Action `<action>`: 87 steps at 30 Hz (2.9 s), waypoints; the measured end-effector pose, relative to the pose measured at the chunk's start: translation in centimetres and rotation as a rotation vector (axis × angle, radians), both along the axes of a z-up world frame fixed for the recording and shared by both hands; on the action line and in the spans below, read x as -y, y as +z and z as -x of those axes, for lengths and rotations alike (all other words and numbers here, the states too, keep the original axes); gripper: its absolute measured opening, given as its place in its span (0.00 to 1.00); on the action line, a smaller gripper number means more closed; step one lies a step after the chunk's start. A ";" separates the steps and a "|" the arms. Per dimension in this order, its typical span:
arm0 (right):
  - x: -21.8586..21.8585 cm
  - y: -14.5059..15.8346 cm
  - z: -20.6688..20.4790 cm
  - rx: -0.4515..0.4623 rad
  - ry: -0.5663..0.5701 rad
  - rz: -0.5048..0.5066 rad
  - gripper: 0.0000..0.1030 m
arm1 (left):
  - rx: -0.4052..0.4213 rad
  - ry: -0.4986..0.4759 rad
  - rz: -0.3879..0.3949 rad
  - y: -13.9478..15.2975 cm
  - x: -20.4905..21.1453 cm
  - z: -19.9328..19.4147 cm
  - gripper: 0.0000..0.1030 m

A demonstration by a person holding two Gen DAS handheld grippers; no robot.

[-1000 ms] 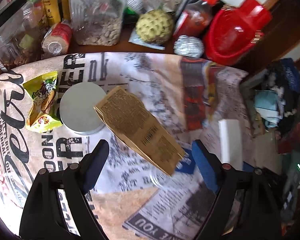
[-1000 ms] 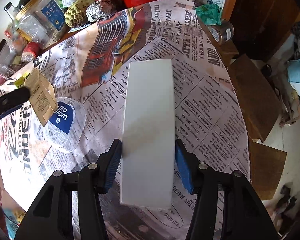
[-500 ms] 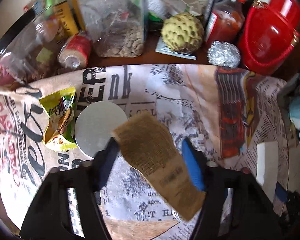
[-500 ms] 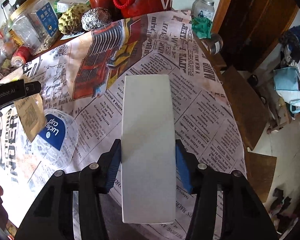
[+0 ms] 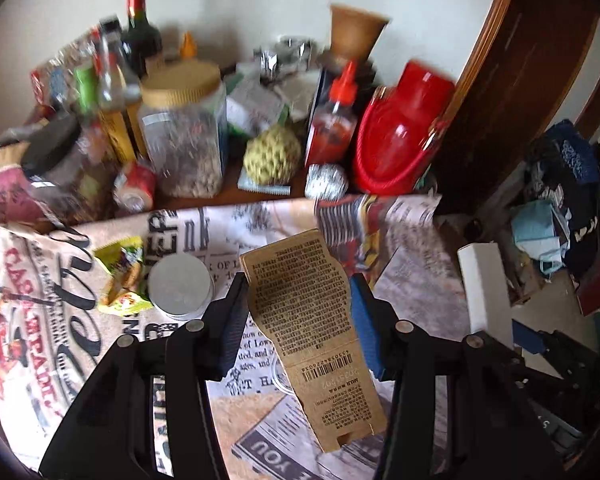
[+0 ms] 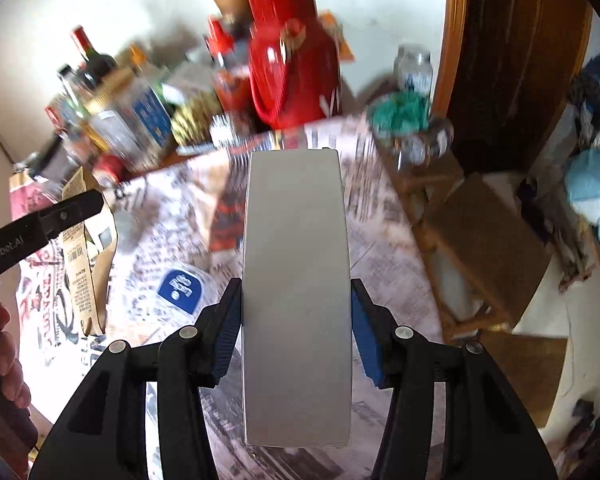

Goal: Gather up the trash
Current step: 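Lift the paper scrap and white box and carry both toward the white bucket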

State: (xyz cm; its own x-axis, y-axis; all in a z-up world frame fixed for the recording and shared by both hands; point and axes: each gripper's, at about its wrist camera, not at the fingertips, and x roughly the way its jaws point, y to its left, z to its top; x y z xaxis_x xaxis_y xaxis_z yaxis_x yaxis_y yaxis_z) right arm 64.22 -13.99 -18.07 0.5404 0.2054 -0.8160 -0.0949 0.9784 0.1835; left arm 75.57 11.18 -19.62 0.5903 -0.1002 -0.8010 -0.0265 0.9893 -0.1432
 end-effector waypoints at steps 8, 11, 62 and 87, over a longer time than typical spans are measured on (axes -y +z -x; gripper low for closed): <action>2.0 6.4 5.1 0.180 0.096 -0.019 0.47 | 0.185 0.092 -0.010 7.4 2.6 7.5 0.46; 2.6 8.1 7.1 0.241 0.131 -0.030 0.47 | 0.231 0.133 0.002 9.0 3.3 10.7 0.46; -3.7 3.0 38.8 0.136 0.117 -0.017 0.47 | 0.152 0.043 0.069 5.2 0.4 48.3 0.46; -3.2 -28.2 31.1 -0.313 0.217 -0.006 0.47 | -0.326 0.205 0.093 -30.6 2.7 42.3 0.46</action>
